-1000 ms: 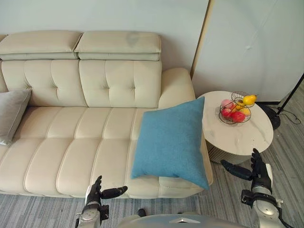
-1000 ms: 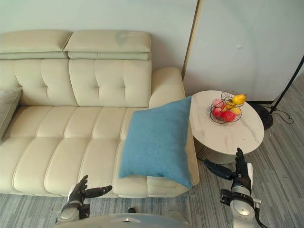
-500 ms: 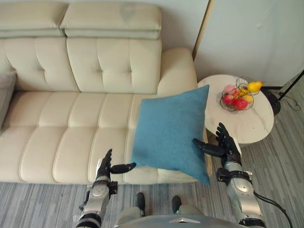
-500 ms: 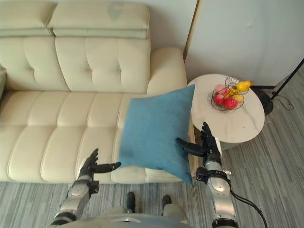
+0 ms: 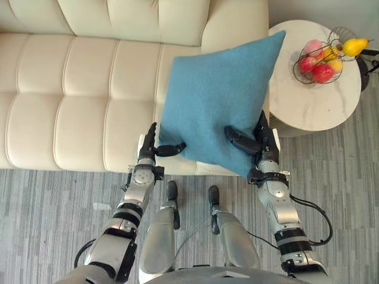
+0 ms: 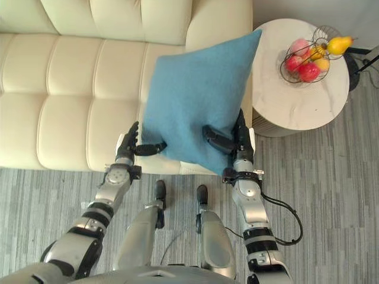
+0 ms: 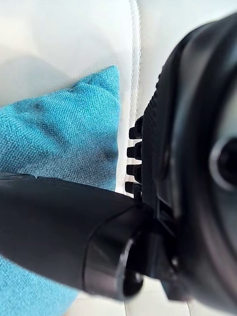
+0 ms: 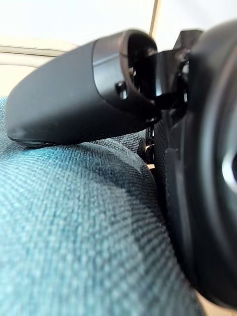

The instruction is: Pick up cushions and gather them together orderly.

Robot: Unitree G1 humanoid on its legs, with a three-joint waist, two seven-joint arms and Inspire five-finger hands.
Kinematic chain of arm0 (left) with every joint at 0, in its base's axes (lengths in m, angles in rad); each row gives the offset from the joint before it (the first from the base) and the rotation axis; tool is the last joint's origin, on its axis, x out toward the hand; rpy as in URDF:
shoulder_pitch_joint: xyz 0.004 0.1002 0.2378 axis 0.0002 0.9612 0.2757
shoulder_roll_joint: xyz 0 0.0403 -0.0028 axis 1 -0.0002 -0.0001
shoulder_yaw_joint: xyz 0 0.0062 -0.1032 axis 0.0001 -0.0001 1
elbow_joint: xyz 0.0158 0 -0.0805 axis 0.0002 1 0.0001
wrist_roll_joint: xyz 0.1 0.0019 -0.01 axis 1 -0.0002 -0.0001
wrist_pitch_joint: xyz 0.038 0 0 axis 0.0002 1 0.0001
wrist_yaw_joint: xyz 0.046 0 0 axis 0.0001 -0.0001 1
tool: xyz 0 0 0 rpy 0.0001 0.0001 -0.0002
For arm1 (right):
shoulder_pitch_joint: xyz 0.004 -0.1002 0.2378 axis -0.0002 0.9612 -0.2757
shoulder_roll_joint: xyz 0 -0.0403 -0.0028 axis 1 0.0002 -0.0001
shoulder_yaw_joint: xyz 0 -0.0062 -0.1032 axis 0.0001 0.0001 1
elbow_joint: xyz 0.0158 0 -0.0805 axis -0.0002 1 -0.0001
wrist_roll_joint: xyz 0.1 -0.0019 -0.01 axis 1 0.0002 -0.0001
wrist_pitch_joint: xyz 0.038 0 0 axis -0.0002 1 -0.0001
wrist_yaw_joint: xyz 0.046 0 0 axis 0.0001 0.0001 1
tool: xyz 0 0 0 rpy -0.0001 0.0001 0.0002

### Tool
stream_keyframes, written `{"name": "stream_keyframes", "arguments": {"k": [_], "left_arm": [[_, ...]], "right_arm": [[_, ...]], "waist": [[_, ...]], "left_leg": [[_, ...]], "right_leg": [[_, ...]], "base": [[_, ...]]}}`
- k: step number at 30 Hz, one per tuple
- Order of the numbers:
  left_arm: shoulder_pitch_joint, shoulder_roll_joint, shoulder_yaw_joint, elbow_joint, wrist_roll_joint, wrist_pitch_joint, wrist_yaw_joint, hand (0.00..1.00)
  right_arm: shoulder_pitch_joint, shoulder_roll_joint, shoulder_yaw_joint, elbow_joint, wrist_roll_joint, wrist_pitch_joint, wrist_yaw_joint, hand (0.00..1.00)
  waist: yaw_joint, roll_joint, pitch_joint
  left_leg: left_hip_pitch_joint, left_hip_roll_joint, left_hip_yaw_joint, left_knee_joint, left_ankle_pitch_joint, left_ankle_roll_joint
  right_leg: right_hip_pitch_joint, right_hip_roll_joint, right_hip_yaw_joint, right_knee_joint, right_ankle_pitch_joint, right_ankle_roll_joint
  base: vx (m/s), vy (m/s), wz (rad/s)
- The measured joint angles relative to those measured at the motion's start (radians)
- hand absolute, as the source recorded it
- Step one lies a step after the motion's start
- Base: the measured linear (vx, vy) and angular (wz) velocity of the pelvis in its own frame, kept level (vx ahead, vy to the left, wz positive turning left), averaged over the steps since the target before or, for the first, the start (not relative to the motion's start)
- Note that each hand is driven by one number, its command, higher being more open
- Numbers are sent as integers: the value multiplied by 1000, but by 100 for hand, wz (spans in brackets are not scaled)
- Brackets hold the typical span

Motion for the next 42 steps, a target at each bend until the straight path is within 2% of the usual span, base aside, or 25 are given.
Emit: {"name": "stream_keyframes", "arguments": {"k": [5,8,16,20,25,26,28,29,32,35,38,42], "left_arm": [[-64,-3,-33,-1,-13,1,23,0],[-70,-3,-34,-10,-55,0,41,0],[-61,-7,-67,-151,-109,1,81,0],[37,-28,-111,-298,-115,1,81,0],[148,-57,-117,-418,-125,1,78,0],[173,-65,-117,-433,-130,1,77,0],[305,-98,-117,-512,-146,1,69,0],[325,-102,-117,-523,-148,1,66,0],[466,-122,-117,-608,-154,0,50,0],[563,-128,-116,-683,-166,0,42,0],[649,-135,-116,-740,-187,-1,28,0],[706,-135,-115,-772,-202,-7,21,0]], "right_arm": [[-29,2,1,-16,0,-2,-39,0],[-29,-2,-1,-32,8,-5,-55,0],[4,0,-14,-91,21,-15,-63,0],[133,35,-51,-150,24,-14,-63,0],[245,44,-61,-221,28,-14,-60,0],[261,46,-61,-225,28,-14,-59,0],[331,63,-61,-227,26,-12,-51,0],[341,65,-61,-228,25,-12,-51,0],[418,77,-59,-265,-15,-10,-34,0],[469,81,-49,-319,-45,-10,-20,0],[516,88,-40,-356,-73,-10,-14,0],[535,101,-29,-377,-126,-11,-15,0]], "waist": [[7,5,30],[9,9,35],[45,9,35],[50,11,32],[47,11,30],[42,12,24],[28,13,-45],[27,13,-54],[25,26,-138],[25,41,-179],[22,45,-232],[24,44,-251]], "left_leg": [[-32,13,-2,7,13,-9],[-37,18,-1,6,17,-9],[-17,18,-9,-22,32,-17],[86,4,-16,-59,32,-22],[166,-2,-16,-96,28,-28],[183,-5,-19,-104,28,-28],[233,-13,-27,-147,31,-30],[243,-14,-28,-153,31,-31],[304,-18,-36,-199,34,-33],[369,-23,-41,-234,35,-33],[402,-29,-60,-253,36,-32],[425,-32,-73,-251,35,-32]], "right_leg": [[-37,11,-1,22,6,-7],[-44,15,-2,25,6,-7],[-32,17,-19,26,-5,-18],[60,3,-42,35,-46,-19],[114,-3,-46,61,-82,-23],[128,-6,-51,62,-88,-24],[165,-12,-60,58,-107,-26],[172,-14,-62,57,-110,-25],[220,-17,-77,45,-121,-24],[287,-20,-83,12,-124,-22],[332,-24,-101,-15,-126,-19],[367,-27,-114,-24,-127,-18]], "base": [[-65,-70,-2],[6,-69,-1],[50,-47,6],[106,-35,19],[65,-40,5],[51,-33,10],[122,-34,13],[118,-21,11],[104,-5,9],[66,12,6],[48,17,16],[-6,9,14]]}}
